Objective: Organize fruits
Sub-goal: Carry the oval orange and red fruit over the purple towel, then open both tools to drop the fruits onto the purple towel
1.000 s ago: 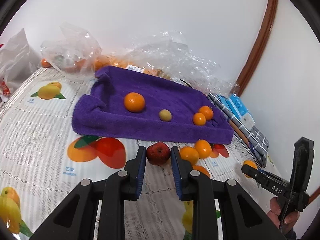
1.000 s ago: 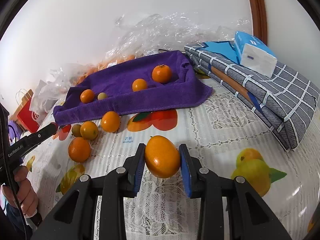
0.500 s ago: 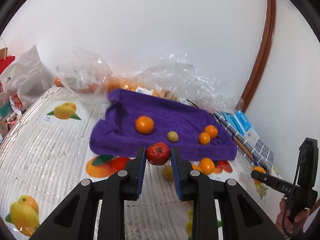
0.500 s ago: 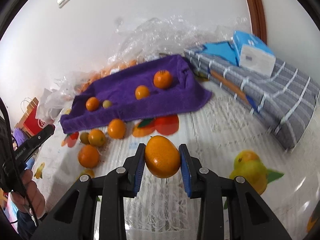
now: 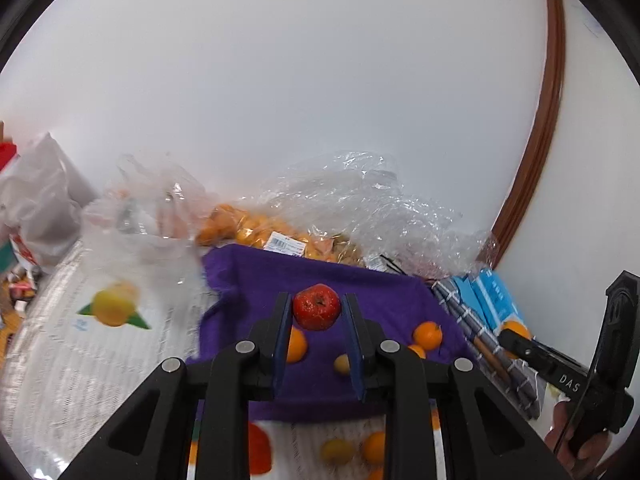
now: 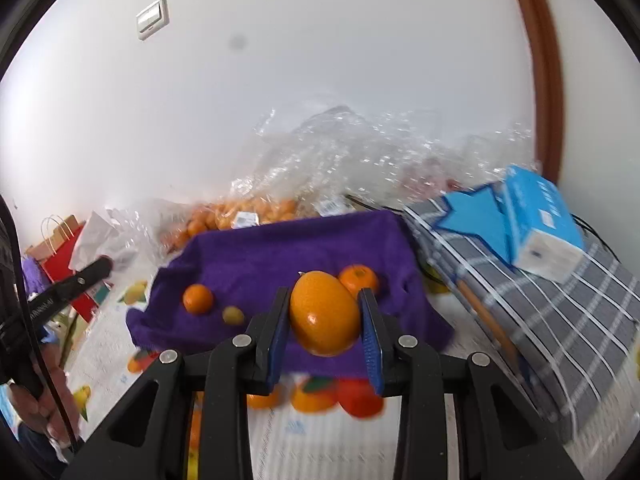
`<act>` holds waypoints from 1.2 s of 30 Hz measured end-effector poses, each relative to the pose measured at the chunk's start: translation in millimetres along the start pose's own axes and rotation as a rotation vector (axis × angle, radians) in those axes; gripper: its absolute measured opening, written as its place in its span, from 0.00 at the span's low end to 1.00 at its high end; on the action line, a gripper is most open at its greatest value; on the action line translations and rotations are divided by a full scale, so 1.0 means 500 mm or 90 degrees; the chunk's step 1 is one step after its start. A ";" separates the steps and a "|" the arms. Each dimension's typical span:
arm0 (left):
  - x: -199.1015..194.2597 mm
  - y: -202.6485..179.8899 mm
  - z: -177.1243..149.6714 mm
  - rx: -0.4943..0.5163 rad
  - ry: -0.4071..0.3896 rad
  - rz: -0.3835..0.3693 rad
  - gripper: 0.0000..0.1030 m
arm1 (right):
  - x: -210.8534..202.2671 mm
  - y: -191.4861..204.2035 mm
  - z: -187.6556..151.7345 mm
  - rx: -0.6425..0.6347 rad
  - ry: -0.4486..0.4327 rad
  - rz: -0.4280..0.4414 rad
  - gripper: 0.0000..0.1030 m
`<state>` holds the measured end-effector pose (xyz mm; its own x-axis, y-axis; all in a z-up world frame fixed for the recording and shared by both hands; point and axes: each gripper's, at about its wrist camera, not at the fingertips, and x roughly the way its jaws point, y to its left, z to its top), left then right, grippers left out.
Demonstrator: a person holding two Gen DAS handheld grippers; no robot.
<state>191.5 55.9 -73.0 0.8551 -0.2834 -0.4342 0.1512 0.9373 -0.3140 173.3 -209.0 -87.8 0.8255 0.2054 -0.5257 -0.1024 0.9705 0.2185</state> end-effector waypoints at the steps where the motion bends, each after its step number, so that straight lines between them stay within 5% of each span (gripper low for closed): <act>1: 0.014 0.001 -0.001 -0.003 0.000 0.000 0.23 | 0.014 0.007 0.007 -0.007 -0.003 0.002 0.32; 9: 0.090 0.044 -0.063 -0.028 0.040 -0.005 0.23 | 0.098 -0.004 -0.025 -0.013 0.035 0.013 0.32; 21: 0.121 0.071 -0.064 -0.063 0.063 -0.012 0.23 | 0.117 -0.086 -0.021 0.026 0.035 -0.025 0.32; 36: 0.136 0.059 -0.070 -0.048 0.089 -0.021 0.23 | 0.170 -0.054 -0.052 -0.017 0.088 -0.022 0.32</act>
<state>236.7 57.2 -141.5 0.7717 -0.3446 -0.5346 0.1359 0.9104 -0.3907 231.6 -214.5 -159.8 0.7447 0.1853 -0.6412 -0.0913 0.9799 0.1771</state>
